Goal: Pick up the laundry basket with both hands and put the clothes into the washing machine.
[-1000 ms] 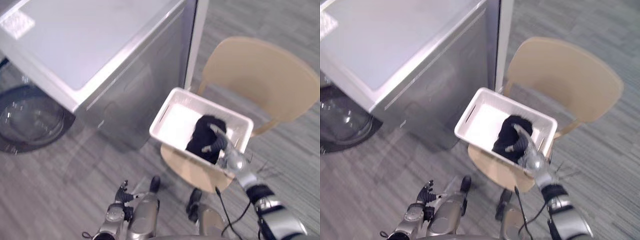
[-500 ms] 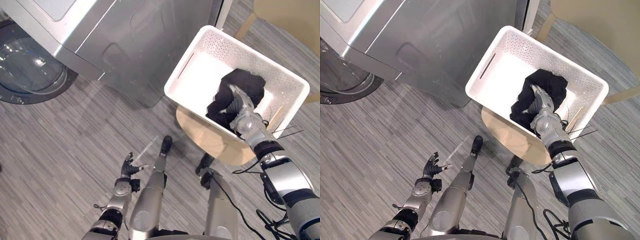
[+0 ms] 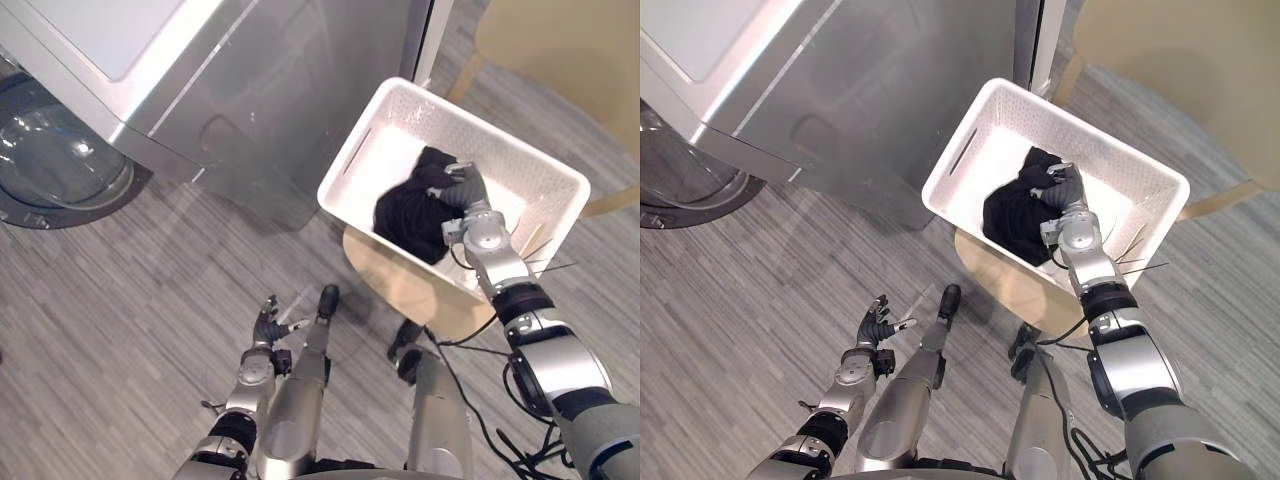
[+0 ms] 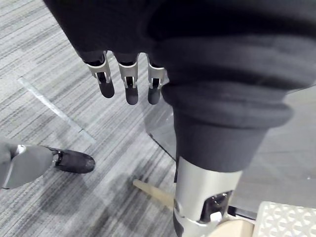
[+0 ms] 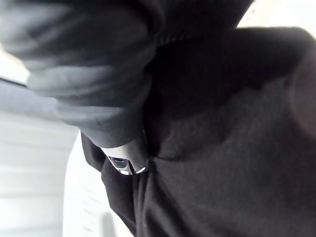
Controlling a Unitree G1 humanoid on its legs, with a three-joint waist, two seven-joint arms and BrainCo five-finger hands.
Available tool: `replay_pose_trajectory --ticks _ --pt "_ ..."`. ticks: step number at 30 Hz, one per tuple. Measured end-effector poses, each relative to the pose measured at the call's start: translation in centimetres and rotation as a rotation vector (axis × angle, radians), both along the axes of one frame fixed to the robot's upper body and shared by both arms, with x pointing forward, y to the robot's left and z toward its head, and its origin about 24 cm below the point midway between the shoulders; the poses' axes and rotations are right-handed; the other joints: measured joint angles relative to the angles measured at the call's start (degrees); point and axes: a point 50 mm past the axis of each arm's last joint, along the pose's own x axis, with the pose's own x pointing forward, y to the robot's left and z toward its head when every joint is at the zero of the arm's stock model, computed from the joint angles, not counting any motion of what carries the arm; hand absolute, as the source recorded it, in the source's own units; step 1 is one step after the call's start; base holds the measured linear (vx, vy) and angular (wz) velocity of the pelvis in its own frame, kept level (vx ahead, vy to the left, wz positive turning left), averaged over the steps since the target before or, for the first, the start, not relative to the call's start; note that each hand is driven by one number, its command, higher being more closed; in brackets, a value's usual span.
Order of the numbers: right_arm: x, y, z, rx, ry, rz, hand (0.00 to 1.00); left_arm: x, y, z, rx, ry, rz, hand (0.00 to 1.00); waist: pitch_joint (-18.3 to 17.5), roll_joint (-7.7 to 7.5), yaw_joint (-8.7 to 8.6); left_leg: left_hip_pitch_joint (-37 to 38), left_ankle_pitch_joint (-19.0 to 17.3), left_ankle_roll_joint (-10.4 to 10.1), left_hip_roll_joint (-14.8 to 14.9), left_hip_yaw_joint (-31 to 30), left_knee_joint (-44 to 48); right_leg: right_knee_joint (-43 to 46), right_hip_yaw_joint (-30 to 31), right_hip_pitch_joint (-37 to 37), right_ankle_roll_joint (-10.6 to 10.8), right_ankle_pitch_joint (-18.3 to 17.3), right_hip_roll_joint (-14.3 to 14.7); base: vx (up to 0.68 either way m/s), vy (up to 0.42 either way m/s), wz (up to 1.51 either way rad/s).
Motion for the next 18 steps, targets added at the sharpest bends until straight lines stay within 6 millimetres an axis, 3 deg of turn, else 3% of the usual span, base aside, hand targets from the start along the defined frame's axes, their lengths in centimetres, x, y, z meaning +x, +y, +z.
replay_pose_trajectory --ticks 4,8,11,14,18 --pt "-1.8 1.8 0.1 0.15 -0.114 0.079 1.0 -1.6 1.2 -1.1 0.023 0.052 0.014 0.0 -1.4 -1.8 -1.43 3.2 -0.4 0.5 0.6 0.3 -0.9 -3.4 0.2 3.9 0.8 0.7 1.3 0.02 -0.011 -0.11" --pt "-5.4 4.5 -3.9 0.318 -0.093 0.17 1.0 -5.1 2.0 -3.3 0.033 0.165 0.037 0.0 -6.2 -5.01 -2.29 8.2 -2.4 1.6 0.7 2.5 -1.4 -7.1 2.1 9.2 1.7 1.5 2.2 0.11 -0.002 -0.24" --pt "-7.7 6.1 -5.8 0.376 -0.062 0.244 1.0 -6.8 2.4 -4.2 0.04 0.215 0.046 0.0 -10.3 -5.9 -2.6 12.0 -4.2 2.4 0.6 5.4 -1.3 -10.2 4.9 12.8 2.2 2.9 3.0 0.12 0.024 -0.46" --pt "-9.1 6.9 -6.0 0.392 -0.084 0.296 1.0 -6.8 2.6 -4.0 0.042 0.198 0.052 0.0 -11.5 -6.02 -2.87 15.5 -6.1 2.9 0.2 8.0 -0.3 -10.8 7.8 15.4 2.6 3.4 2.9 0.04 0.035 -0.52" --pt "-10.3 6.6 -7.1 0.402 -0.069 0.279 1.0 -5.2 3.1 -2.0 0.047 0.085 0.057 0.0 -11.8 -6.32 -3.67 13.1 -9.2 3.6 -0.2 6.3 6.8 -6.8 9.4 16.4 3.9 2.4 2.6 -0.04 0.022 0.26"
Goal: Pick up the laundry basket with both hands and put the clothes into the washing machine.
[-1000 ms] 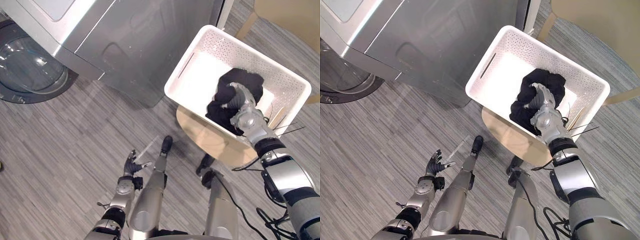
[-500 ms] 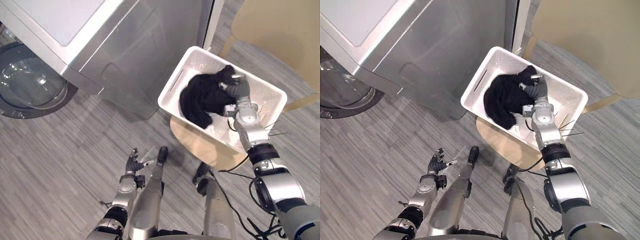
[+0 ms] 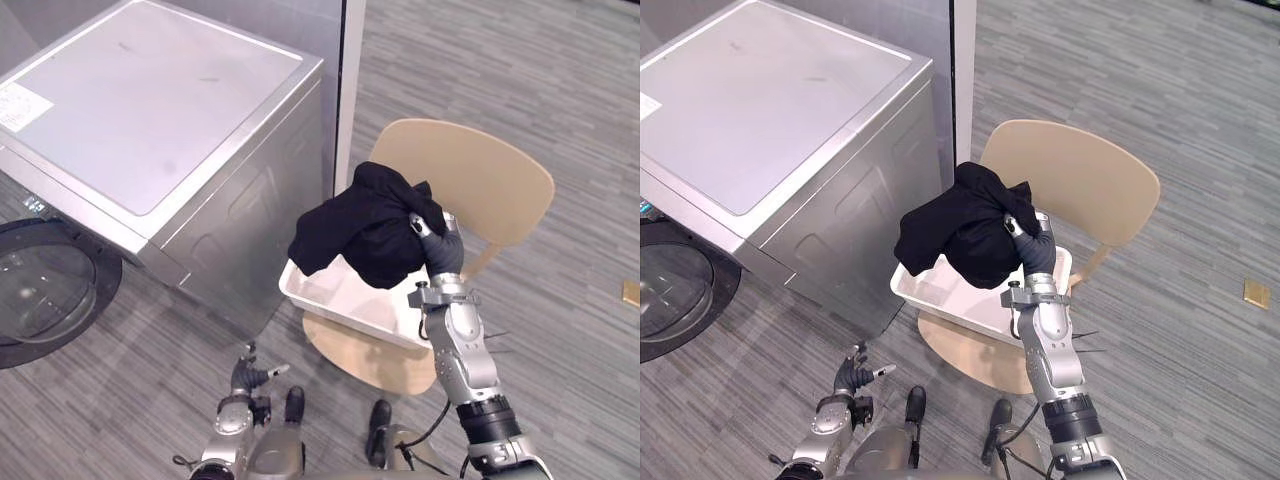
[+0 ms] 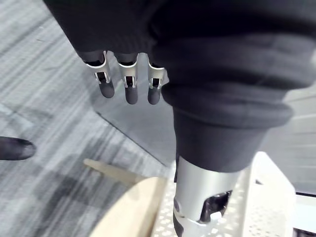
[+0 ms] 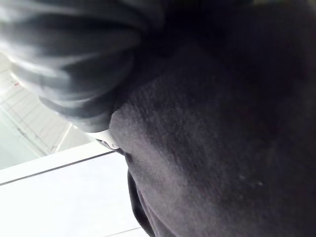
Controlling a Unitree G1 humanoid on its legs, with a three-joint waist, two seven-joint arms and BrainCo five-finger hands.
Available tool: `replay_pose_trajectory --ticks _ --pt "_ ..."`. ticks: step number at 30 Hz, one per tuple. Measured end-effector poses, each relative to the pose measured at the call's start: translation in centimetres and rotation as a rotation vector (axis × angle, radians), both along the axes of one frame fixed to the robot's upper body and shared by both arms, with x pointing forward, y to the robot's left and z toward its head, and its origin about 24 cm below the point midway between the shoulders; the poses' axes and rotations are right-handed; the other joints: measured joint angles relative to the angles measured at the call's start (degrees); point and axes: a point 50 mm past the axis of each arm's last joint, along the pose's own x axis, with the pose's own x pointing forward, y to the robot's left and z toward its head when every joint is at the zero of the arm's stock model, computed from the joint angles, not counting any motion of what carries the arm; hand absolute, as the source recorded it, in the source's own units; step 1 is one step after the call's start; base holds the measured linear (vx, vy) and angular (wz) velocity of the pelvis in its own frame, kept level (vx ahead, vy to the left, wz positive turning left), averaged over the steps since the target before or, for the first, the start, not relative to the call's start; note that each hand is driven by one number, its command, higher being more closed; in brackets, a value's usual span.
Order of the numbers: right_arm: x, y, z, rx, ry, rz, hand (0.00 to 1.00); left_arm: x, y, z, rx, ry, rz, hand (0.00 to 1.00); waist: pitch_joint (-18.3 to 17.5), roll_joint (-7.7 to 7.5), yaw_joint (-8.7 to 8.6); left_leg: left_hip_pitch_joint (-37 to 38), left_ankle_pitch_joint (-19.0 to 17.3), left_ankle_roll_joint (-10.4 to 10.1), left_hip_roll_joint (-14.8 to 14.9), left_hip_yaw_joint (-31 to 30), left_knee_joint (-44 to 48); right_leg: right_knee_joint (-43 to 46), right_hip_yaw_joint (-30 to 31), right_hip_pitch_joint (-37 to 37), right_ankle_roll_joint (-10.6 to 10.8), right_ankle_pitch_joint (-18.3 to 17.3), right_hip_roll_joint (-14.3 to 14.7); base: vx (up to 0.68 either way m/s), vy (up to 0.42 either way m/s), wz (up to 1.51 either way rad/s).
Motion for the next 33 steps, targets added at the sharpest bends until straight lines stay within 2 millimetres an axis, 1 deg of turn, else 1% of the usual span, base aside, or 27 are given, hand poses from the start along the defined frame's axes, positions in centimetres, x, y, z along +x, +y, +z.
replay_pose_trajectory --ticks 1,2,3,4,5,6,7,8,9,10,11,12,13,14,15,16,17,18,19,20,21,22,23,24,26,29,33 --pt "-0.4 -0.1 -0.3 -0.019 0.007 -0.006 1.0 0.4 0.3 0.6 0.001 -0.036 0.014 0.0 0.0 -0.12 -0.75 -0.3 -0.2 0.3 -0.2 -1.9 1.1 9.6 3.6 -1.4 1.0 -5.1 -0.7 -0.05 -0.025 1.0" --pt "-0.6 0.0 -0.6 -0.026 0.016 -0.009 1.0 0.5 0.5 1.0 0.002 -0.055 0.021 0.0 -0.2 -0.46 -0.72 -0.2 -0.2 0.2 -0.6 -3.8 1.9 17.7 5.3 -1.8 1.7 -7.6 -0.9 -0.05 -0.108 1.18" --pt "-0.7 0.6 -0.6 -0.041 0.015 0.001 1.0 0.2 0.8 1.5 0.008 -0.086 0.029 0.0 -0.9 -1.52 -0.49 -1.6 -0.2 0.2 -1.4 -5.2 3.8 23.1 7.2 -1.2 2.6 -8.5 -1.1 -0.06 -0.212 0.97" --pt "-0.7 1.1 -0.4 -0.063 0.003 0.018 1.0 0.1 1.2 2.2 0.019 -0.119 0.034 0.0 -1.7 -2.55 0.08 -3.8 -0.3 0.0 -2.4 -6.2 5.8 22.2 8.8 -0.4 2.5 -9.2 -1.1 -0.13 -0.253 0.81" --pt "-0.5 1.5 0.0 -0.119 -0.023 0.026 1.0 0.3 1.1 2.9 0.016 -0.159 0.03 0.0 -2.0 -2.0 1.49 -6.7 -0.2 -0.1 -2.6 -6.8 7.6 17.6 8.7 0.2 2.6 -11.2 0.2 -0.21 -0.202 0.41" --pt "-0.4 1.6 0.3 -0.156 -0.037 0.031 1.0 0.0 0.6 3.1 -0.002 -0.178 0.031 0.0 -2.6 -1.0 3.22 -8.4 0.5 -1.0 -1.8 -7.3 7.5 13.7 8.1 0.4 2.0 -11.7 1.4 -0.21 -0.134 0.15" --pt "-0.2 1.7 0.6 -0.181 -0.056 0.038 1.0 -0.2 0.0 3.3 -0.019 -0.193 0.029 0.0 -2.7 -0.41 4.35 -10.2 1.7 -2.4 -1.2 -7.8 7.2 10.1 7.3 1.3 0.2 -13.1 2.6 -0.23 -0.14 0.11" --pt "0.0 1.9 1.0 -0.201 -0.071 0.042 1.0 -0.3 -0.4 3.5 -0.031 -0.206 0.027 0.0 -2.6 0.11 4.15 -12.0 3.1 -3.2 -0.8 -8.9 6.8 7.6 6.6 1.2 -0.8 -14.5 3.1 -0.27 -0.165 0.57" --pt "0.3 1.8 0.9 -0.228 -0.069 0.036 1.0 -0.4 -1.3 3.6 -0.057 -0.213 0.017 0.0 -2.5 2.28 3.77 -13.6 6.0 -3.5 0.1 -11.4 5.2 7.6 4.5 -0.1 -1.8 -13.5 4.8 -0.34 -0.181 0.73" --pt "0.6 1.7 0.6 -0.241 -0.05 0.026 1.0 -0.2 -1.9 4.3 -0.069 -0.243 -0.006 0.0 -2.4 3.1 3.83 -13.6 8.6 -4.3 1.2 -11.8 2.9 7.8 3.4 -0.8 -2.8 -13.0 5.8 -0.29 -0.134 0.8" --pt "0.8 1.5 0.2 -0.263 -0.033 0.019 1.0 -0.1 -2.5 5.1 -0.079 -0.278 -0.028 0.0 -2.6 3.69 3.92 -13.3 13.0 -3.9 1.5 -11.4 -1.1 7.6 1.6 -1.2 -3.7 -12.4 6.4 -0.3 -0.078 1.06" --pt "0.8 1.0 0.0 -0.298 -0.025 0.002 1.0 0.4 -3.6 6.2 -0.099 -0.334 -0.064 0.0 -2.6 4.88 3.12 -12.2 10.2 -0.5 1.7 -7.0 -5.3 6.6 -3.1 -1.1 -5.1 -11.4 5.2 -0.26 -0.026 1.28" --pt "0.9 0.8 0.1 -0.308 -0.025 -0.006 1.0 0.7 -3.8 6.7 -0.098 -0.358 -0.081 0.0 -2.4 4.39 2.23 -13.8 7.7 1.9 1.4 -5.2 -4.1 6.3 -5.0 -1.5 -5.6 -11.1 3.9 -0.35 0.005 1.51" --pt "0.9 0.7 0.1 -0.311 -0.025 -0.01 1.0 1.4 -4.0 7.5 -0.082 -0.397 -0.112 0.0 -1.9 2.28 1.35 -16.9 6.1 3.8 -0.1 0.0 3.3 5.9 -6.5 -2.2 -5.5 -10.1 0.9 -0.29 -0.016 1.24" --pt "0.9 0.7 0.0 -0.325 -0.026 -0.003 1.0 1.7 -3.9 8.0 -0.067 -0.423 -0.12 0.0 -2.0 1.52 0.88 -17.5 5.0 4.5 -0.7 4.2 11.9 3.0 -7.6 -1.4 -4.8 -7.5 -1.6 -0.3 0.016 0.94" --pt "0.8 0.8 0.0 -0.336 -0.027 0.01 1.0 1.7 -3.8 8.3 -0.053 -0.44 -0.128 0.0 -2.2 1.85 0.77 -16.2 3.4 2.9 -0.2 5.8 15.6 1.1 -7.7 -0.9 -4.6 -6.0 -2.0 -0.18 0.051 0.44" --pt "0.7 1.0 -0.1 -0.347 -0.027 0.022 1.0 1.8 -3.8 8.8 -0.042 -0.464 -0.135 0.0 -2.3 2.11 0.91 -14.1 0.6 2.2 0.9 6.6 17.7 -0.3 -7.6 -0.6 -4.2 -4.7 -2.2 -0.16 0.103 0.09" --pt "0.7 1.1 -0.1 -0.357 -0.028 0.029 1.0 1.9 -3.8 9.2 -0.039 -0.487 -0.137 0.0 -2.7 2.7 0.82 -11.8 -1.4 2.1 1.7 6.7 18.0 -0.9 -7.8 -0.5 -3.9 -4.1 -2.2 -0.12 0.157 0.15" --pt "0.6 1.1 -0.3 -0.368 -0.023 0.034 1.0 2.4 -4.3 10.0 -0.038 -0.534 -0.148 0.0 -3.8 4.52 0.56 -6.5 -4.8 0.9 2.9 7.6 14.0 -1.4 -8.6 -0.2 -3.1 -3.5 -2.1 -0.11 0.257 0.43" --pt "0.5 0.9 -0.4 -0.375 -0.02 0.036 1.0 3.0 -5.1 10.8 -0.03 -0.575 -0.181 0.0 -4.7 5.9 0.02 -2.6 -5.4 -0.1 3.4 7.9 6.6 -1.7 -9.8 0.1 -2.2 -3.1 -1.8 -0.09 0.277 0.53" --pt "0.5 0.9 -0.4 -0.371 -0.019 0.036 1.0 3.4 -5.4 11.4 -0.015 -0.603 -0.205 0.0 -4.8 5.58 -0.37 -1.5 -4.1 -1.8 3.0 7.9 3.5 -1.8 -10.3 0.1 -1.7 -2.7 -2.1 -0.06 0.249 0.58" --pt "0.4 1.1 -0.5 -0.368 -0.017 0.045 1.0 3.8 -5.8 12.1 0.01 -0.635 -0.243 0.0 -5.5 4.27 -0.7 -1.1 -2.0 -1.4 1.8 7.2 0.4 -3.0 -10.6 0.2 -0.8 -1.7 -2.7 -0.03 0.16 0.43" --pt "0.3 1.6 -0.7 -0.363 -0.015 0.07 1.0 4.2 -5.9 12.6 0.046 -0.658 -0.275 0.0 -5.9 3.36 -0.68 -0.5 -1.1 -0.8 1.0 6.7 -1.0 -4.4 -11.1 1.1 -0.1 -0.3 -2.8 0.0 0.162 0.39" --pt "0.1 2.5 -0.8 -0.359 -0.016 0.103 1.0 4.3 -6.5 12.9 0.074 -0.675 -0.31 0.0 -6.3 2.78 -0.65 0.3 -0.9 -0.6 0.2 6.5 -1.3 -5.9 -11.1 2.6 0.5 0.7 -3.1 0.02 0.132 0.21" --pt "-0.1 3.5 -1.0 -0.364 -0.021 0.155 1.0 4.4 -6.7 13.2 0.109 -0.691 -0.345 0.0 -6.6 2.37 -0.62 1.7 -0.9 -0.6 -0.6 6.6 -1.6 -7.3 -10.8 4.4 1.4 1.3 -3.7 0.02 0.11 0.06" --pt "-0.6 5.6 -1.1 -0.389 -0.039 0.266 1.0 4.8 -7.7 14.4 0.175 -0.749 -0.424 0.0 -7.3 2.04 -0.5 3.3 -0.3 0.0 -1.3 7.4 -3.1 -10.3 -10.0 6.3 1.8 3.2 -3.6 0.0 0.074 -0.06" --pt "-1.3 7.8 -1.4 -0.397 -0.044 0.384 1.0 5.4 -8.6 15.0 0.247 -0.78 -0.497 0.0 -7.4 1.88 -0.68 4.0 -0.2 0.1 -1.1 8.1 -3.3 -13.6 -8.8 7.7 1.2 5.4 -2.7 -0.02 0.014 -0.15"
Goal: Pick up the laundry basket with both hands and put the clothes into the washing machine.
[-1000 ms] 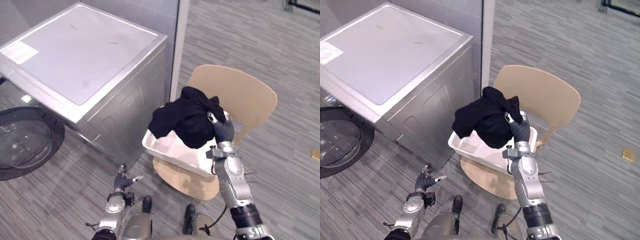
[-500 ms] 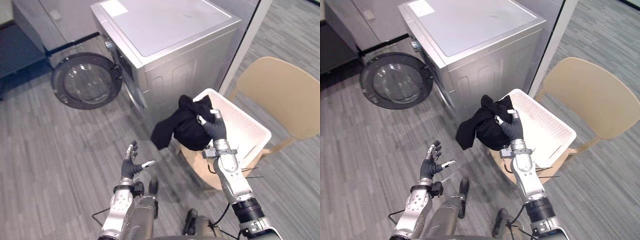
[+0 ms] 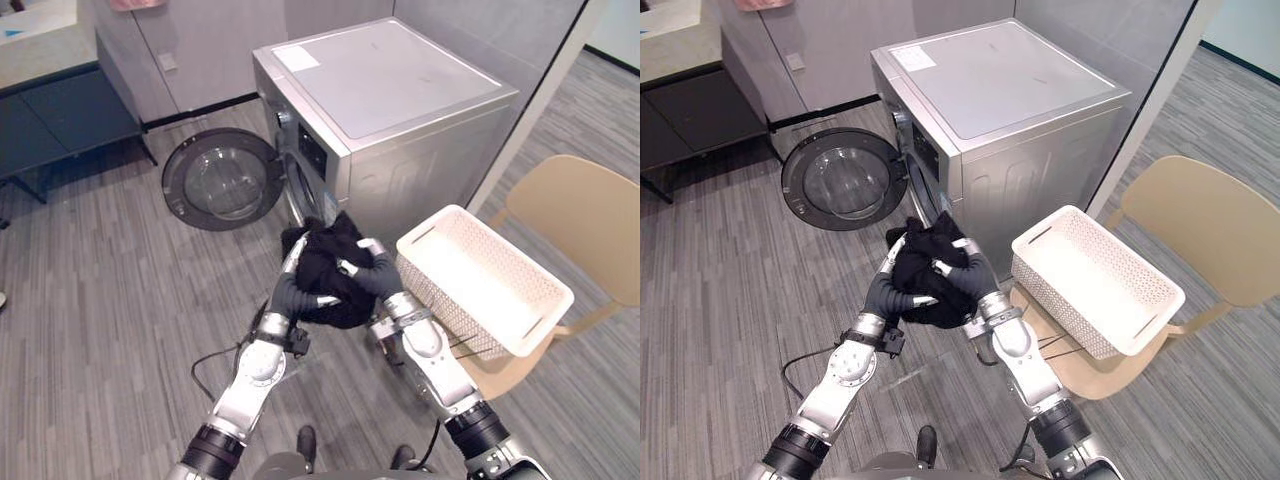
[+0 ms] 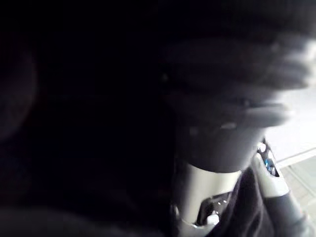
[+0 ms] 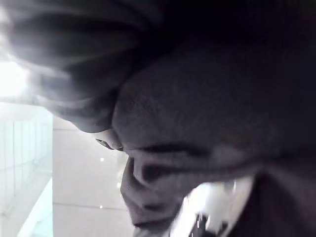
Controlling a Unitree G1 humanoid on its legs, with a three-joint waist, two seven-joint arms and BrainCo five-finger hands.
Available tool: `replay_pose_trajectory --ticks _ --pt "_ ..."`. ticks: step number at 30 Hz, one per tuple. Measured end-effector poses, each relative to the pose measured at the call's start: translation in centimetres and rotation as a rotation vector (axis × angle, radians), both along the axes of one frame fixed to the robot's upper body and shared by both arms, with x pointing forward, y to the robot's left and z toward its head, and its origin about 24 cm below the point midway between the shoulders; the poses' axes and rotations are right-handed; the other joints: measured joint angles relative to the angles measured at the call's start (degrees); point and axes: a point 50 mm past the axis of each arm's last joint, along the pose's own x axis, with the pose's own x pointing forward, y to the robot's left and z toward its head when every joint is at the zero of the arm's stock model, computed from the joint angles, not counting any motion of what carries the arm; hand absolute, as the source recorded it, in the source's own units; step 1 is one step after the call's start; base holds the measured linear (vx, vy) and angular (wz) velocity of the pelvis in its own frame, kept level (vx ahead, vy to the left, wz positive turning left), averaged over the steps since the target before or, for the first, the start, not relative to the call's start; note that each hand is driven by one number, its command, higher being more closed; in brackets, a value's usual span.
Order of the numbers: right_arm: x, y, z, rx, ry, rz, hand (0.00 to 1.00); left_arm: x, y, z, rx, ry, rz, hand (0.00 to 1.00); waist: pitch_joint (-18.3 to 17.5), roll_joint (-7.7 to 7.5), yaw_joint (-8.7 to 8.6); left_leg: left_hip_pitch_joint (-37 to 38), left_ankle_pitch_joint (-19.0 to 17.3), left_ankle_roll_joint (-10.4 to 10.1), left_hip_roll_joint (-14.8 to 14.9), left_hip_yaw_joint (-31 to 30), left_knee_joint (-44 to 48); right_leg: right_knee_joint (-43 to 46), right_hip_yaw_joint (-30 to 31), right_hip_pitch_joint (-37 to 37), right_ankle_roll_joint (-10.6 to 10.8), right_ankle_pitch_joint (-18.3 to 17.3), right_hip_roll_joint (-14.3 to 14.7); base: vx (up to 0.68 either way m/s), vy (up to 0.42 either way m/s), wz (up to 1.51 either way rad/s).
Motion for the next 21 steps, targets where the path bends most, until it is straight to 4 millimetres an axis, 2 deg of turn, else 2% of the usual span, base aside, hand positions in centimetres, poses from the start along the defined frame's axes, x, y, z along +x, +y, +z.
replay_pose_trajectory --ticks 1,2,7,8,14,21 --pt "-0.1 0.2 -0.1 0.006 0.008 0.014 1.0 0.1 -0.1 0.0 0.012 -0.006 -0.002 0.0 0.0 -0.01 0.01 0.3 0.0 0.0 0.1 0.0 -0.1 -0.6 0.0 0.5 0.0 0.3 0.2 -0.02 -0.018 -0.09" --pt "-0.2 0.4 -0.2 0.015 0.019 0.034 1.0 0.3 -0.1 0.0 0.02 -0.006 -0.003 1.0 -0.2 -0.06 0.0 0.7 0.4 -0.6 0.2 0.1 -0.5 -1.1 0.2 0.8 -0.1 0.5 0.5 -0.03 -0.03 -0.06" --pt "-0.5 1.4 -1.6 -0.012 0.093 0.104 1.0 0.2 0.2 -1.4 0.087 0.046 -0.025 1.0 -2.7 -0.27 0.01 2.0 2.3 -1.3 2.0 -0.1 -3.7 -2.7 0.6 1.3 -1.1 1.3 2.8 -0.03 -0.063 -0.04" --pt "-0.6 1.4 -1.7 -0.028 0.101 0.116 0.0 0.2 0.4 -1.6 0.099 0.052 -0.025 1.0 -2.7 -0.3 0.15 2.3 2.5 -1.5 2.4 -0.1 -4.0 -2.9 0.7 1.5 -1.3 1.4 3.2 -0.04 -0.049 -0.05" --pt "-0.8 1.2 -2.0 -0.078 0.1 0.145 0.0 0.1 0.5 -2.5 0.118 0.087 -0.026 1.0 -3.5 -0.36 0.0 2.4 3.0 -2.3 4.2 0.0 -5.0 -4.5 1.3 2.0 -2.4 2.1 5.6 -0.06 -0.043 -0.05" --pt "-0.7 1.0 -1.5 -0.098 0.057 0.125 0.0 0.3 0.7 -2.4 0.103 0.092 -0.006 1.0 -3.6 -0.36 0.12 2.4 3.5 -3.1 6.0 0.2 -5.0 -6.0 1.8 2.3 -3.3 2.7 7.5 -0.01 -0.039 -0.04"
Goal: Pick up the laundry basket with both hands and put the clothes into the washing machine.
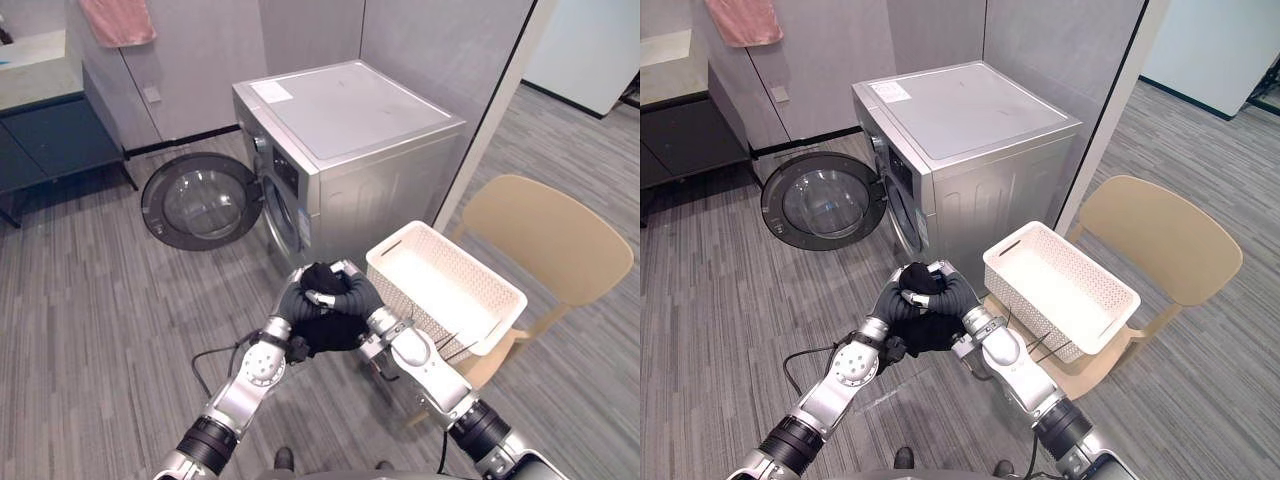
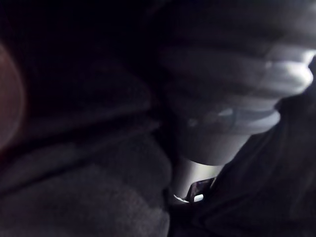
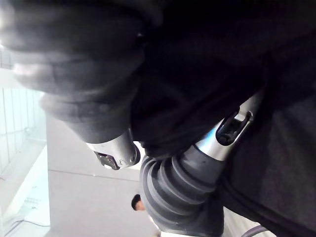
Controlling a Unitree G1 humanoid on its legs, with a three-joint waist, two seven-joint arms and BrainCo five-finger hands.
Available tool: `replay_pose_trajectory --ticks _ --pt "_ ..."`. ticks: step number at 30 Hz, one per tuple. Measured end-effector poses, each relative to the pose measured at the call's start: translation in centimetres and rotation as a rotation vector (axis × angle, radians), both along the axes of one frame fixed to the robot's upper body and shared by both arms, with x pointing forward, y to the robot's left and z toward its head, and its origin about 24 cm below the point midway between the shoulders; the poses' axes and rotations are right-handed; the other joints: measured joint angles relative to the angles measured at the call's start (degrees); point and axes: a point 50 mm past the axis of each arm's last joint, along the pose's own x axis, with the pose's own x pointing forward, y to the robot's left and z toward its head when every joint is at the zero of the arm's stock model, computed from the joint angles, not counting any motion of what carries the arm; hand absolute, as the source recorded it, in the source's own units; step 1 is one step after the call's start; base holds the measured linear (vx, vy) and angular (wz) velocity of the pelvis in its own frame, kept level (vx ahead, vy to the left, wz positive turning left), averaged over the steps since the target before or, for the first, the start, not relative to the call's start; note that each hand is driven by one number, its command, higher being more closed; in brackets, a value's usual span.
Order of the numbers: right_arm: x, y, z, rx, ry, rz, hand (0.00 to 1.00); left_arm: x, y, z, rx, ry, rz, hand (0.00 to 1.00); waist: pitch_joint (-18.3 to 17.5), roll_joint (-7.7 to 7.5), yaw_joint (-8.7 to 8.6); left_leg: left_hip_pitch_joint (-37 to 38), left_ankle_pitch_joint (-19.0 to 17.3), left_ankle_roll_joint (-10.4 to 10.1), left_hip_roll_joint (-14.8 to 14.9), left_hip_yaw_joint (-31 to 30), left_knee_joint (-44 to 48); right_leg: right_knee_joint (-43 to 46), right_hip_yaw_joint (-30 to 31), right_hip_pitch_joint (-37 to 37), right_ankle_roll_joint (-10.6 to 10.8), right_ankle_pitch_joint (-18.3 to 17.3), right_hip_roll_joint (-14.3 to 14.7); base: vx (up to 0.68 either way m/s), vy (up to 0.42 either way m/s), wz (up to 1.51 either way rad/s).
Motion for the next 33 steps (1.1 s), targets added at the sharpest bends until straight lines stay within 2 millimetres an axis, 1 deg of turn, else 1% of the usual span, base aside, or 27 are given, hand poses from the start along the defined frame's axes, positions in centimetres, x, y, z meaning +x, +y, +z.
replay_pose_trajectory --ticks 1,4,5,6,8,9,11,12,13,16,18,19,20,21,22,23,24,25,26,27,28,29,30,31,32,33 --pt "0.0 -0.2 0.1 -0.001 -0.009 -0.011 0.0 0.0 -0.1 0.0 -0.008 0.0 0.004 1.0 0.0 0.01 0.01 0.0 0.0 0.0 0.1 0.0 0.0 -0.1 0.0 0.0 -0.1 0.0 0.4 0.02 -0.041 -0.01" --pt "-0.2 -1.7 -0.1 -0.005 -0.027 -0.102 0.0 0.0 -0.1 -0.4 -0.05 0.025 0.04 1.0 0.0 0.03 -0.01 0.4 0.0 -0.1 0.3 0.2 0.1 -0.1 0.8 0.1 -0.1 0.1 0.6 0.01 -0.018 -0.04" --pt "-0.3 -2.5 -0.6 -0.036 -0.032 -0.153 0.0 -0.1 0.2 -1.0 -0.064 0.052 0.075 1.0 0.0 0.03 -0.07 0.5 0.0 -0.1 0.3 0.5 0.1 -0.1 1.0 0.1 -0.1 0.1 0.6 -0.01 0.002 -0.07" --pt "-0.5 -2.9 -0.9 -0.05 -0.031 -0.174 0.0 -0.2 0.4 -1.3 -0.068 0.063 0.092 1.0 0.0 0.03 -0.07 0.6 0.0 -0.1 0.3 0.5 0.1 -0.1 1.1 0.1 -0.1 0.1 0.6 -0.02 0.004 -0.07" --pt "-1.4 -4.8 -2.5 -0.122 -0.006 -0.269 0.0 -0.9 1.8 -2.7 -0.068 0.115 0.16 1.0 0.0 0.08 -0.22 0.9 0.0 -0.1 0.4 1.0 0.0 -0.1 1.5 0.3 -0.1 0.0 0.7 -0.02 0.006 -0.08" --pt "-1.6 -5.3 -2.9 -0.143 0.002 -0.287 0.0 -1.1 2.2 -2.9 -0.069 0.126 0.176 1.0 0.0 0.11 -0.26 1.1 0.0 -0.1 0.4 1.0 0.0 -0.1 1.6 0.3 -0.1 0.0 0.7 -0.02 0.006 -0.06" --pt "-2.6 -7.9 -4.5 -0.235 0.039 -0.405 0.0 -2.3 4.0 -4.2 -0.081 0.182 0.254 1.0 0.1 0.19 -0.3 1.1 0.0 -0.1 0.4 1.0 0.0 -0.1 1.5 0.3 -0.1 0.0 0.7 0.0 0.0 0.0" --pt "-2.8 -8.5 -5.0 -0.256 0.054 -0.431 0.0 -2.6 4.4 -4.6 -0.081 0.2 0.272 1.0 0.1 0.21 -0.31 1.1 0.0 -0.1 0.4 0.9 0.0 -0.1 1.5 0.4 -0.1 0.0 0.7 0.0 0.0 0.0" --pt "-3.2 -9.8 -6.3 -0.308 0.099 -0.482 0.0 -3.4 5.3 -5.7 -0.086 0.251 0.317 1.0 0.1 0.26 -0.38 1.1 0.0 -0.1 0.4 0.8 -0.1 -0.1 1.3 0.4 -0.1 0.0 0.7 -0.03 0.002 0.06" --pt "-4.5 -12.2 -9.4 -0.406 0.229 -0.57 0.0 -4.9 6.8 -8.0 -0.074 0.356 0.387 1.0 0.3 0.46 -0.53 -0.1 0.0 -0.1 0.1 -0.3 -0.2 -0.8 0.4 0.3 0.0 -0.6 0.7 -0.04 -0.001 0.19" --pt "-5.9 -14.0 -12.5 -0.461 0.392 -0.633 0.0 -6.5 7.8 -10.4 -0.073 0.482 0.442 1.0 0.9 1.08 -1.27 -2.7 -0.1 -0.1 -0.5 -2.6 0.1 -0.8 -2.7 -0.3 0.2 -0.9 0.2 -0.05 0.002 0.55" --pt "-6.1 -14.1 -12.8 -0.465 0.409 -0.638 0.0 -6.7 7.9 -10.6 -0.07 0.494 0.446 1.0 1.1 1.14 -1.32 -3.1 -0.1 -0.1 -0.6 -2.9 0.3 -0.7 -3.1 -0.4 0.3 -1.0 0.1 -0.03 0.019 0.76" --pt "-6.9 -14.6 -14.2 -0.486 0.485 -0.652 0.0 -7.2 8.2 -11.4 -0.066 0.545 0.459 1.0 1.4 1.41 -1.36 -5.4 0.1 0.3 -1.0 -4.7 1.4 0.2 -5.4 -1.2 0.5 -1.6 -0.7 -0.02 0.018 0.85" --pt "-7.7 -15.1 -15.3 -0.506 0.552 -0.665 0.0 -7.6 8.3 -12.0 -0.065 0.582 0.469 1.0 2.1 1.79 -1.47 -7.1 0.3 0.7 -1.2 -4.8 2.2 1.3 -7.7 -1.6 0.9 -2.5 -1.2 -0.01 0.016 1.0" --pt "-8.2 -15.3 -15.9 -0.516 0.586 -0.666 0.0 -7.8 8.4 -12.3 -0.068 0.598 0.476 1.0 2.5 1.82 -1.53 -7.6 0.0 1.9 -1.2 -3.5 2.4 1.8 -9.1 -1.6 1.2 -3.1 -1.9 0.06 0.041 1.21" --pt "-9.4 -15.4 -17.2 -0.54 0.671 -0.665 0.0 -8.4 8.5 -13.0 -0.081 0.64 0.5 1.0 3.0 1.33 -1.57 -8.2 -2.1 6.9 -1.1 3.6 2.9 3.6 -11.8 -1.8 2.1 -4.3 -3.9 0.1 0.061 1.21" --pt "-10.1 -15.6 -17.9 -0.55 0.719 -0.667 0.0 -8.9 8.5 -13.6 -0.093 0.675 0.522 1.0 3.2 1.31 -1.65 -8.4 -2.8 8.0 -0.7 9.3 3.7 5.2 -13.7 -2.0 2.5 -4.8 -5.6 0.2 0.114 1.16" --pt "-10.4 -15.6 -18.2 -0.556 0.74 -0.664 0.0 -9.2 8.4 -13.9 -0.097 0.695 0.531 1.0 3.4 1.49 -1.64 -8.5 -2.7 7.8 -0.1 12.1 4.3 6.0 -14.5 -2.0 2.9 -5.1 -6.1 0.23 0.118 0.9" --pt "-10.8 -15.7 -18.8 -0.573 0.779 -0.657 0.0 -10.1 8.5 -14.7 -0.086 0.746 0.541 1.0 3.7 2.02 -1.51 -9.1 0.8 4.5 0.9 15.3 6.1 7.7 -16.1 -1.6 3.9 -6.1 -6.7 0.26 0.128 0.62" --pt "-10.5 -15.1 -19.0 -0.567 0.792 -0.648 0.0 -10.8 9.1 -15.2 -0.082 0.779 0.564 1.0 3.9 1.64 -1.52 -8.9 0.5 3.8 -0.2 14.9 6.5 8.0 -16.4 -1.0 4.2 -6.3 -7.8 0.19 0.104 0.5" --pt "-10.4 -14.7 -19.0 -0.558 0.792 -0.64 0.0 -11.2 9.5 -15.3 -0.082 0.791 0.58 1.0 4.2 1.13 -1.5 -8.9 -0.1 3.8 -0.7 14.8 6.6 7.9 -16.4 -0.8 4.4 -6.4 -8.3 0.18 0.108 0.31" --pt "-9.5 -13.6 -18.9 -0.528 0.779 -0.627 0.0 -11.8 10.2 -15.7 -0.07 0.819 0.605 1.0 5.2 -0.09 -1.27 -9.1 -1.2 4.2 -1.8 14.4 7.6 7.8 -16.5 -0.3 4.8 -6.4 -9.4 0.14 0.1 0.22" --pt "-9.2 -13.2 -18.8 -0.517 0.772 -0.623 0.0 -12.0 10.5 -15.9 -0.066 0.829 0.618 1.0 5.7 -0.5 -1.27 -9.1 -1.9 4.5 -2.2 14.2 8.3 7.9 -16.5 0.1 5.0 -6.5 -9.9 0.18 0.132 0.27" --pt "-8.5 -12.6 -18.6 -0.5 0.761 -0.615 0.0 -12.4 10.8 -16.1 -0.059 0.851 0.63 1.0 6.3 -1.45 -1.18 -9.3 -4.2 5.1 -3.2 14.0 10.6 8.6 -16.6 1.1 6.1 -7.0 -11.3 0.19 0.143 0.23" --pt "-8.1 -12.4 -18.4 -0.496 0.75 -0.612 0.0 -12.8 10.5 -16.4 -0.065 0.874 0.632 1.0 6.5 -1.4 -0.87 -9.9 -8.3 5.6 -3.9 13.4 15.0 13.3 -16.5 1.0 7.6 -8.0 -14.0 0.18 0.159 0.24" --pt "-8.0 -12.5 -18.4 -0.497 0.747 -0.612 0.0 -12.8 10.3 -16.5 -0.07 0.875 0.631 1.0 6.6 -1.15 -0.96 -10.0 -9.8 6.1 -4.2 13.0 16.3 15.9 -16.2 0.8 7.7 -8.2 -15.2 0.18 0.185 0.34"
